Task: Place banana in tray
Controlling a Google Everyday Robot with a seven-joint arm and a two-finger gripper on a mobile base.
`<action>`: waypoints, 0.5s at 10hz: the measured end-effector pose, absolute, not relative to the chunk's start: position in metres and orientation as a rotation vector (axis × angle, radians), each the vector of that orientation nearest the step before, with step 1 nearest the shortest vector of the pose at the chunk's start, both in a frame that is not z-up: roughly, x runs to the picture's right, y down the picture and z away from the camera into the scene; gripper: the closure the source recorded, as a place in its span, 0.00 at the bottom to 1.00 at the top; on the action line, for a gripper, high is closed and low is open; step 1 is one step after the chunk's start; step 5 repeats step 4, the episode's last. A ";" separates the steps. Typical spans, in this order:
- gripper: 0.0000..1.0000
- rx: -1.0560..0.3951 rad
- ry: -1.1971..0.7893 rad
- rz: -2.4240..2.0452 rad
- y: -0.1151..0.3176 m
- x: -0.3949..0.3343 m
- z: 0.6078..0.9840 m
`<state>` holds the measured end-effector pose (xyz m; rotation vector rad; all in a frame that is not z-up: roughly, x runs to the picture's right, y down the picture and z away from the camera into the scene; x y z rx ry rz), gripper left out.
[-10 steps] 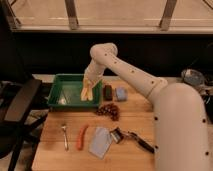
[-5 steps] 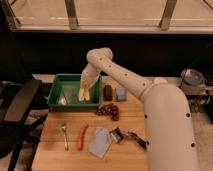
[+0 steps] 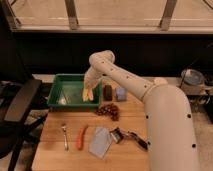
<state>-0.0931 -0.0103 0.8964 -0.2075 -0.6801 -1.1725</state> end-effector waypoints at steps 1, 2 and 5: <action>0.30 -0.210 -0.679 -1.170 -0.010 -0.090 0.896; 0.30 -0.210 -0.680 -1.171 -0.010 -0.091 0.897; 0.30 -0.210 -0.681 -1.172 -0.010 -0.092 0.896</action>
